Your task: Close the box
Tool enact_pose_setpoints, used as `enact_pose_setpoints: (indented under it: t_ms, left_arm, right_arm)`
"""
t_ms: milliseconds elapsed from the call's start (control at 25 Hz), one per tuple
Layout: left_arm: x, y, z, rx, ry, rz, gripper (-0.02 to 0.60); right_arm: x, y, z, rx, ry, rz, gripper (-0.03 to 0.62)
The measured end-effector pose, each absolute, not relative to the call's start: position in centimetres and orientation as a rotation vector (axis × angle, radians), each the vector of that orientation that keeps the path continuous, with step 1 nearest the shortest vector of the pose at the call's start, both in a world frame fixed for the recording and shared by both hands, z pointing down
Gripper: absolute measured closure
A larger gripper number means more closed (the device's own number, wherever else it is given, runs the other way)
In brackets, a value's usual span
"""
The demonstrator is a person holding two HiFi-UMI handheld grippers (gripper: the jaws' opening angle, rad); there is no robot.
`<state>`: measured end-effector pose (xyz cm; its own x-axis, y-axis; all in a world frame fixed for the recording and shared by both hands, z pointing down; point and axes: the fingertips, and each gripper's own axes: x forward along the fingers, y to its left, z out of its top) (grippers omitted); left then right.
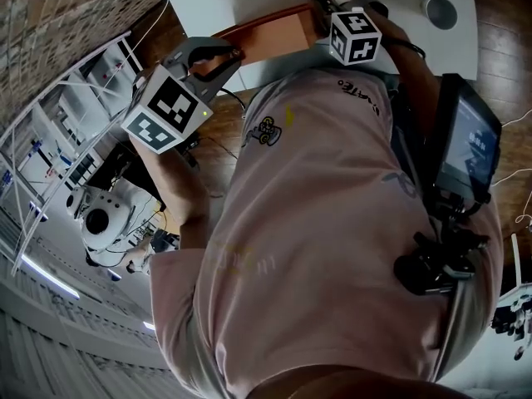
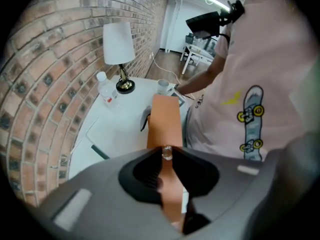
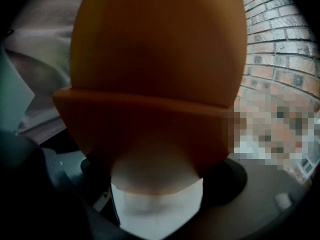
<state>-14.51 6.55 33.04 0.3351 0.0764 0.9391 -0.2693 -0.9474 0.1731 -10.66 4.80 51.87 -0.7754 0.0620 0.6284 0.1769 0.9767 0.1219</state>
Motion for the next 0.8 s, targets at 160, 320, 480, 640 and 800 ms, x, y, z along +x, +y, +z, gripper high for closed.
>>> enact_pose_setpoints:
  t_ms: [160, 320, 480, 640, 800]
  left_arm:
    - [-14.6, 6.0, 31.3, 2.325, -0.202, 1.668, 0.509]
    - [-14.9, 6.2, 31.3, 2.307, -0.188, 1.712, 0.508]
    - [-15.0, 6.2, 31.7, 2.303, -0.191, 1.700, 0.508]
    - [-15.3, 6.7, 34.0, 2.252, -0.173, 1.743, 0.508]
    - [-15.0, 7.3, 38.3, 2.225, -0.147, 1.760, 0.508]
  right_arm:
    - [-10.5, 4.7, 51.8, -0.173, -2.451, -0.231, 0.098]
    - [-10.7, 5.0, 51.7, -0.182, -2.456, -0.221, 0.111]
    - [-10.8, 4.9, 51.7, -0.179, -2.456, -0.215, 0.111]
    - [-10.7, 4.9, 51.9, -0.172, -2.446, -0.215, 0.111]
    - [-9.9, 5.0, 52.9, -0.173, -2.407, -0.229, 0.111]
